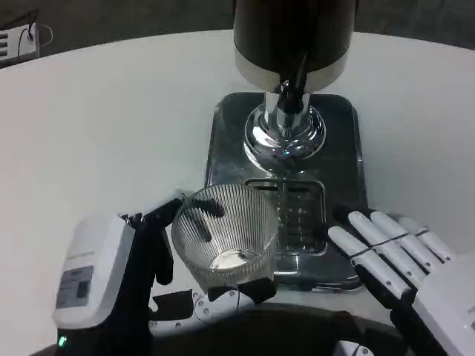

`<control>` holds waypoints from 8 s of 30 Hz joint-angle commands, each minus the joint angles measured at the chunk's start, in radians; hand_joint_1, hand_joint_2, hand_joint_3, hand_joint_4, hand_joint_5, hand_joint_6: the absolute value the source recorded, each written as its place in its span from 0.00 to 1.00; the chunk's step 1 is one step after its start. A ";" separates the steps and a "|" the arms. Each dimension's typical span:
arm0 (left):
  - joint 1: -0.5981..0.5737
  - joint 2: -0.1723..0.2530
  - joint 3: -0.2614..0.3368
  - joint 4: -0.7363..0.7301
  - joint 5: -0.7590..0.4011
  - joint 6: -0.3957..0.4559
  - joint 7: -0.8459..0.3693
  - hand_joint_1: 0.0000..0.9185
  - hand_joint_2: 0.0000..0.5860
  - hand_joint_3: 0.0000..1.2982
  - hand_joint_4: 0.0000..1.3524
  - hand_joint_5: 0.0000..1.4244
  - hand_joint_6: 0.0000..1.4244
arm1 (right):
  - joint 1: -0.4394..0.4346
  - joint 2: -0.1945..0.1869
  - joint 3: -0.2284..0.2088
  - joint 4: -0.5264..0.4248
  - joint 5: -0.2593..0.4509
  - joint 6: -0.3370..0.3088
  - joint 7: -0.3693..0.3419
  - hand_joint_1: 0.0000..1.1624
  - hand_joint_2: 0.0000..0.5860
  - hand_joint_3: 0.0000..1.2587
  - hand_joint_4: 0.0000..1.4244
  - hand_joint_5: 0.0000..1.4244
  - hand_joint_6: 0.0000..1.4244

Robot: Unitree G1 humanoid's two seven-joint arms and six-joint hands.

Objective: Grasp the cup under the faucet to collect the drink, then remove the cup.

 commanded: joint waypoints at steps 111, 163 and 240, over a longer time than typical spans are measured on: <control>-0.327 -0.029 -0.096 -0.249 -0.280 0.280 -0.229 0.00 0.24 0.00 0.00 0.00 0.00 | 0.132 0.065 -0.072 -0.057 0.086 0.065 0.050 0.12 0.87 0.11 0.05 0.09 0.14; -0.577 0.023 -0.282 -0.243 -0.005 0.582 -0.598 0.00 0.23 0.00 0.00 0.00 0.00 | 0.117 0.115 -0.081 -0.060 0.147 0.116 0.099 0.11 0.87 0.11 0.05 0.07 0.14; -0.560 0.035 -0.234 -0.275 0.115 0.491 -0.640 0.00 0.24 0.00 0.00 0.00 0.00 | -0.242 0.161 0.099 0.136 0.325 0.373 0.173 0.36 0.51 0.02 0.02 0.05 0.12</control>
